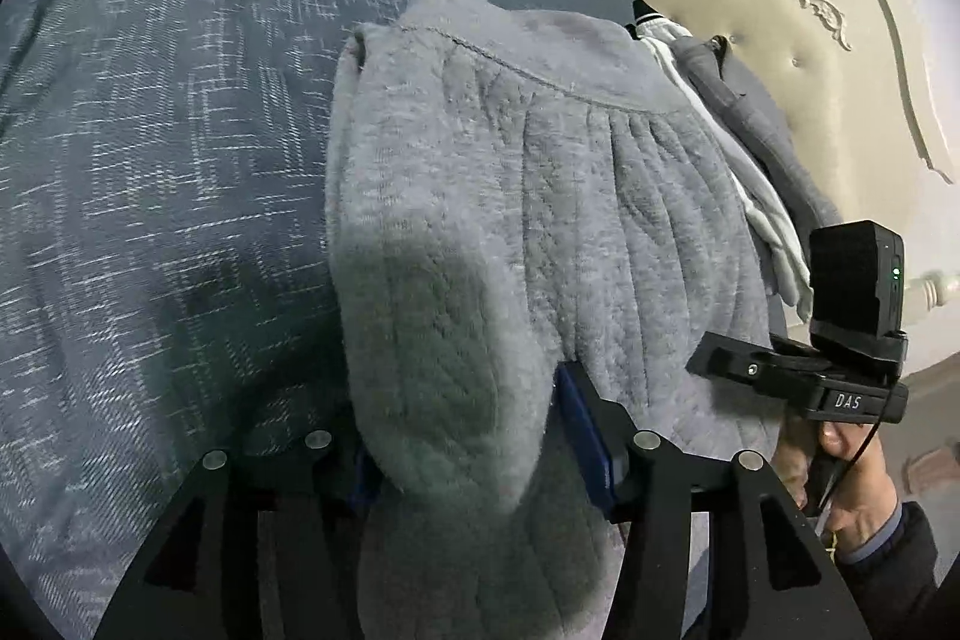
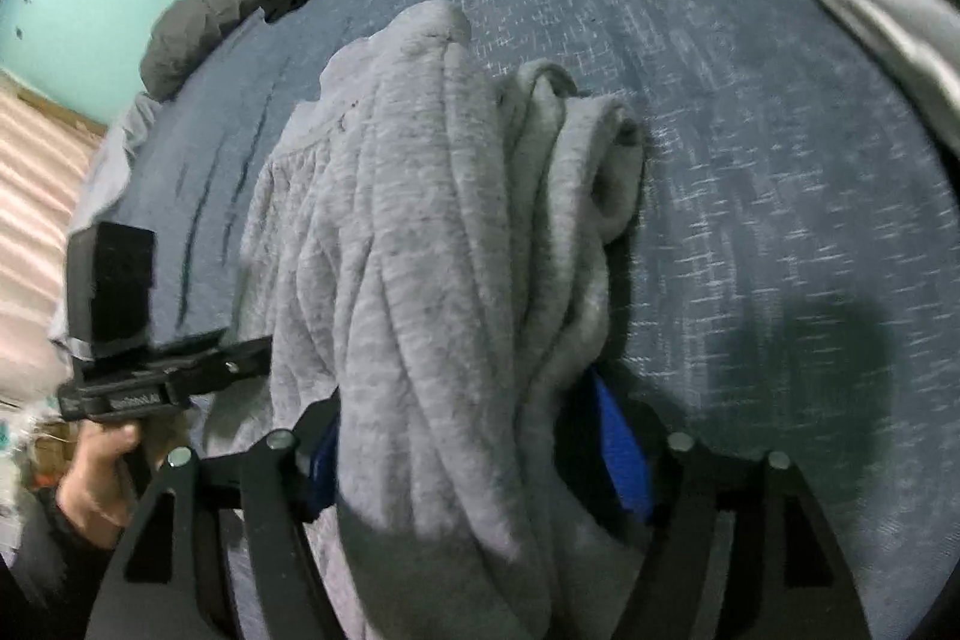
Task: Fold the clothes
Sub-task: 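Carry the grey sweatshirt bundle with both tools over the folded clothes stack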
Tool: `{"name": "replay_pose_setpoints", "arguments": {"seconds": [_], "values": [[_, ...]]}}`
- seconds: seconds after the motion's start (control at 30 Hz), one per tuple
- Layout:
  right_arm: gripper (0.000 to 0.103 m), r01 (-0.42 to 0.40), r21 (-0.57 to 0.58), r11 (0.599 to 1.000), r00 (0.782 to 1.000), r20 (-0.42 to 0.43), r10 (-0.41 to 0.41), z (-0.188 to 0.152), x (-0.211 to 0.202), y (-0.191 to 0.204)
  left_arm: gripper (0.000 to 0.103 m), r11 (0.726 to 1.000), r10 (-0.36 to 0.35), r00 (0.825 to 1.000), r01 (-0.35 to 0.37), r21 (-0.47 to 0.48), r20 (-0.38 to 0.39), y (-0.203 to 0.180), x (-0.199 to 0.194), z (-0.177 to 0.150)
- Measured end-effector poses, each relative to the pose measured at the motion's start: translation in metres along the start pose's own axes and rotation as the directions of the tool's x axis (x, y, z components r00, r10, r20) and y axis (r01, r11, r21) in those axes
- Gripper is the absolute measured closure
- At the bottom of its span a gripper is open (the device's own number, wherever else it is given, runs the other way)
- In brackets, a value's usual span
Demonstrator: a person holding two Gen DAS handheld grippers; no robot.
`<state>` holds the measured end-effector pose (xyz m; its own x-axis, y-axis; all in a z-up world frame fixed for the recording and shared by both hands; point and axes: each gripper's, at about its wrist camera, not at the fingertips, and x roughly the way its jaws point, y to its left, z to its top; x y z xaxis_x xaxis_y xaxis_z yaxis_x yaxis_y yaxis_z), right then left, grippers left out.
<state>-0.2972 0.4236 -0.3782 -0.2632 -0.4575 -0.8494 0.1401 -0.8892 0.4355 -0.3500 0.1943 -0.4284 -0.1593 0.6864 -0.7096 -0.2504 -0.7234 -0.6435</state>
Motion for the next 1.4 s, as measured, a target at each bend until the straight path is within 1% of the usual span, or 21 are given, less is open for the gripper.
{"name": "replay_pose_setpoints", "arguments": {"seconds": [0.03,0.07,0.1,0.13,0.2,0.23,0.3,0.4,0.53,0.77,1.17,1.4], "values": [[0.031,-0.005,-0.003,1.000,1.000,0.000,0.005,0.000,0.002,-0.001,0.048,1.000,-0.009,1.000,0.009,0.000,0.001,0.001,0.000,0.000],[0.034,-0.012,-0.011,1.000,1.000,0.006,0.012,-0.001,0.003,-0.001,0.051,1.000,-0.011,1.000,0.011,0.005,0.004,0.000,-0.001,0.000],[0.044,-0.019,-0.021,1.000,1.000,0.012,0.020,-0.002,0.004,0.000,0.056,1.000,-0.009,1.000,0.009,0.013,0.008,-0.002,-0.002,0.000],[0.048,-0.039,-0.029,0.999,0.999,0.017,0.040,-0.002,0.004,0.001,0.057,1.000,-0.008,1.000,0.007,0.020,0.012,-0.004,-0.004,0.000],[0.055,-0.041,-0.042,0.998,0.999,0.023,0.042,-0.005,0.003,0.004,0.065,0.999,-0.005,1.000,0.004,0.035,0.019,-0.009,-0.007,0.001],[0.056,-0.042,-0.044,0.998,0.999,0.026,0.044,-0.005,0.002,0.004,0.070,0.999,-0.003,1.000,0.002,0.042,0.023,-0.011,-0.008,0.001],[0.062,-0.039,-0.049,0.998,0.999,0.035,0.041,-0.006,0.000,0.007,0.074,0.998,0.000,1.000,-0.001,0.057,0.031,-0.015,-0.011,0.002],[0.067,-0.038,-0.068,0.997,0.997,0.066,0.042,-0.009,-0.005,0.013,0.075,0.997,0.003,0.999,-0.007,0.079,0.042,-0.022,-0.015,0.003],[0.068,-0.032,-0.105,0.994,0.995,0.089,0.041,-0.007,-0.016,0.024,0.076,0.995,0.007,0.998,-0.014,0.103,0.061,-0.031,-0.025,0.004],[0.069,-0.028,-0.135,0.990,0.991,0.125,0.045,-0.001,-0.036,0.032,0.076,0.991,0.011,0.995,-0.024,0.131,0.099,-0.050,-0.052,0.005],[0.069,-0.007,-0.186,0.982,0.982,0.183,0.042,0.009,-0.090,0.047,0.076,0.982,0.004,0.989,-0.031,0.184,0.147,-0.092,-0.094,0.009],[0.069,0.005,-0.201,0.980,0.974,0.223,0.041,0.015,-0.123,0.051,0.076,0.974,-0.003,0.985,-0.036,0.224,0.170,-0.123,-0.119,0.019]]}}
